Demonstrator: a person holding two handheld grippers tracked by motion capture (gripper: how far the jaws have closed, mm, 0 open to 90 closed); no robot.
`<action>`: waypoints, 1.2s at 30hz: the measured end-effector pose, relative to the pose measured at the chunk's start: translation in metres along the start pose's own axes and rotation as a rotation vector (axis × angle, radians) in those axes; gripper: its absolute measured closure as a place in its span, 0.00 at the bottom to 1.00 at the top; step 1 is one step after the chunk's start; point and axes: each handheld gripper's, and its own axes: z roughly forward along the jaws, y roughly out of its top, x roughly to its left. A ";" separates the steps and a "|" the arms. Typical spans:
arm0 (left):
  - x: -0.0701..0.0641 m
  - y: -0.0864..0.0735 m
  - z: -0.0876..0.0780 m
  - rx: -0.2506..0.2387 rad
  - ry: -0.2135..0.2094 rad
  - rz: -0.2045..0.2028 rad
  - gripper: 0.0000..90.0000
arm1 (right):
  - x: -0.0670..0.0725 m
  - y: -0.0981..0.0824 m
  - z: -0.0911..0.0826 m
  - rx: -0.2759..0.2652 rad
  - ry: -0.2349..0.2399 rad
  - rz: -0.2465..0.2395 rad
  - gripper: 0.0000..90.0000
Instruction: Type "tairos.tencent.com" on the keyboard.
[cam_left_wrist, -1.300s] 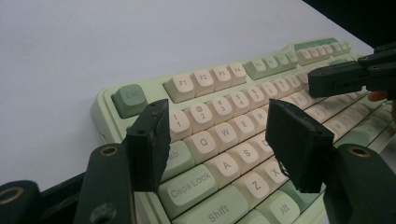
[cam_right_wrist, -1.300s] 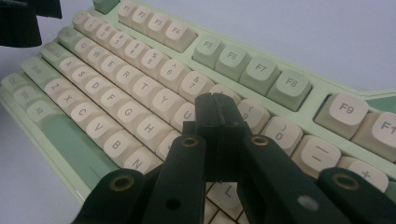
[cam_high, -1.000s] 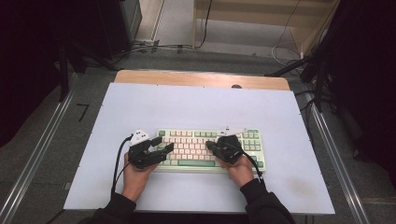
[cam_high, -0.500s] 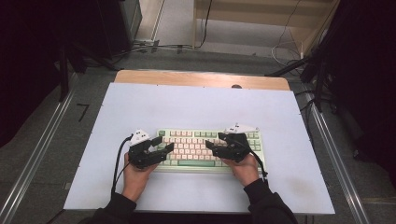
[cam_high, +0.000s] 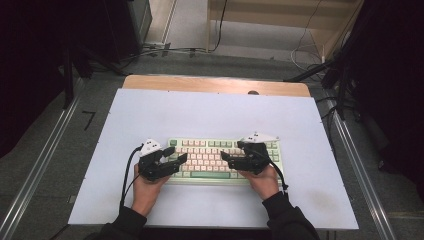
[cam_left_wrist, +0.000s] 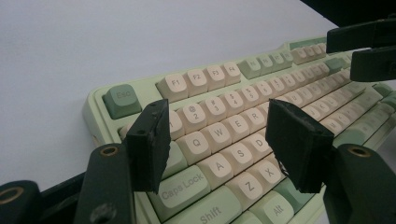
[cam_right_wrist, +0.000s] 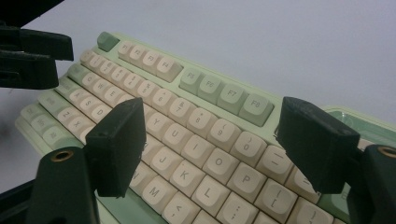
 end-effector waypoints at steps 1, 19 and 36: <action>0.000 0.000 0.000 0.001 -0.001 0.000 0.46 | 0.000 0.000 0.000 -0.001 -0.002 0.001 0.25; -0.018 0.014 0.010 0.017 -0.104 0.077 1.00 | -0.001 0.000 -0.001 -0.005 -0.005 0.005 0.25; -0.029 0.019 0.036 0.088 -0.069 0.123 1.00 | 0.000 0.000 -0.002 -0.005 -0.003 -0.003 0.25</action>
